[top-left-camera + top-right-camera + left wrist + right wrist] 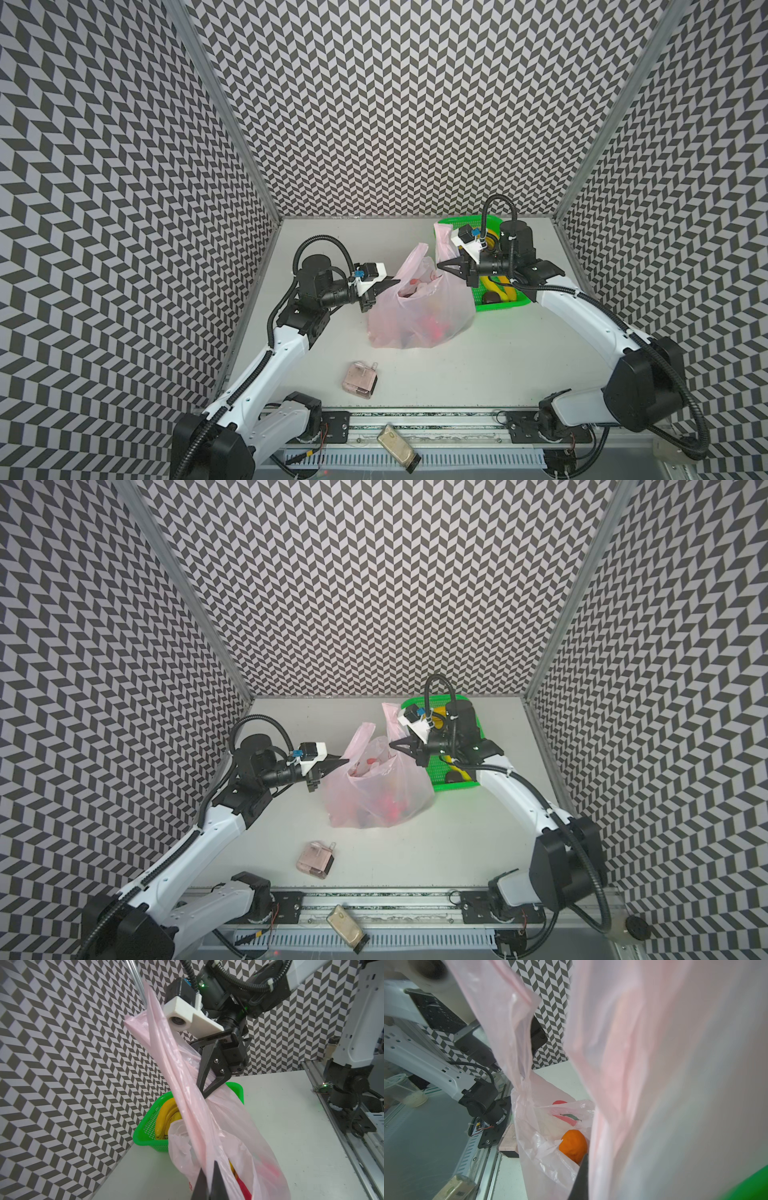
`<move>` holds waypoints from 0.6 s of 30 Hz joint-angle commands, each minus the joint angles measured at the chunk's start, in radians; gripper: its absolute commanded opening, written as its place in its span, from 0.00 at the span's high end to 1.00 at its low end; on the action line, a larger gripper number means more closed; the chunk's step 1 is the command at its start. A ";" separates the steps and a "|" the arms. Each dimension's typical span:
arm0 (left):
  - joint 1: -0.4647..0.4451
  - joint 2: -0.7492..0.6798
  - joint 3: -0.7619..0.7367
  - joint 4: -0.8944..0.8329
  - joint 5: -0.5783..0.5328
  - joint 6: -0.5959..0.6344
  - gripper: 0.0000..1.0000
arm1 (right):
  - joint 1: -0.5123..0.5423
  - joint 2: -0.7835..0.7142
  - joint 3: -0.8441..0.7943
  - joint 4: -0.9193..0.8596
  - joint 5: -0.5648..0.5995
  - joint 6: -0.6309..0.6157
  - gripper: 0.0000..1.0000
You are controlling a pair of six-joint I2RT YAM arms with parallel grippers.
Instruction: Place the fake fruits into the plastic bag and tie a complex knot
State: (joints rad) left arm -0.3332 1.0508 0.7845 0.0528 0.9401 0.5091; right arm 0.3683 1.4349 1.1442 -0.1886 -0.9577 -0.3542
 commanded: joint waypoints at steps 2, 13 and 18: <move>-0.029 0.029 0.052 -0.138 0.081 0.191 1.00 | 0.008 0.010 0.022 -0.066 -0.050 -0.107 0.83; -0.091 0.113 0.151 -0.307 0.051 0.319 1.00 | -0.033 -0.047 -0.009 -0.050 -0.103 -0.113 0.60; -0.097 0.139 0.201 -0.359 0.048 0.333 1.00 | -0.073 -0.109 -0.076 0.040 -0.137 -0.058 0.45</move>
State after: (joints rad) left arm -0.4244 1.1805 0.9417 -0.2317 0.9810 0.7956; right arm 0.3149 1.3773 1.0950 -0.2310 -1.0374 -0.4091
